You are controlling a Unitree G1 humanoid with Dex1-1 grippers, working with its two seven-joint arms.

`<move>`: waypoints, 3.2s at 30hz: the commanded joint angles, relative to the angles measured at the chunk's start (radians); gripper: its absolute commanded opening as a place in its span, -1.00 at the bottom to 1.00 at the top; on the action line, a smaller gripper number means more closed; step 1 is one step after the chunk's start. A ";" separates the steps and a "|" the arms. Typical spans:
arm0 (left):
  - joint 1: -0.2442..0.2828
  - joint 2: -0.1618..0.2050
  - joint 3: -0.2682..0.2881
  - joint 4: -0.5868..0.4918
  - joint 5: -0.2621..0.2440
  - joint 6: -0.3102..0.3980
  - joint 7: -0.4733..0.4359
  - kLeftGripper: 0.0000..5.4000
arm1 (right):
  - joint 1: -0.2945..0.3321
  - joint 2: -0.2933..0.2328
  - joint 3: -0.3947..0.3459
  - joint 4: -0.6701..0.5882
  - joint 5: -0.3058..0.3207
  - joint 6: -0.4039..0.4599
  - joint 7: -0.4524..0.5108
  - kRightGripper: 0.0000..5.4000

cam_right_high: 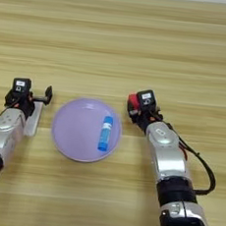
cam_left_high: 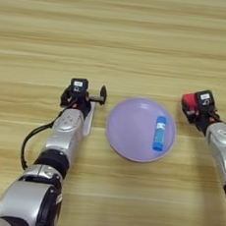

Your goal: Move the objects on the table

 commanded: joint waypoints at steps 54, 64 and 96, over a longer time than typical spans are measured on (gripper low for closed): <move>0.011 0.000 0.000 -0.024 0.013 0.007 0.009 1.00 | 0.081 0.043 0.099 -0.192 0.018 0.022 0.097 0.99; 0.013 -0.009 -0.004 -0.034 0.017 0.012 0.019 1.00 | 0.145 0.039 0.126 -0.322 0.032 0.151 0.129 0.99; 0.008 -0.036 -0.021 -0.042 0.025 0.020 0.060 1.00 | 0.234 -0.008 0.170 -0.492 0.166 0.460 0.305 0.99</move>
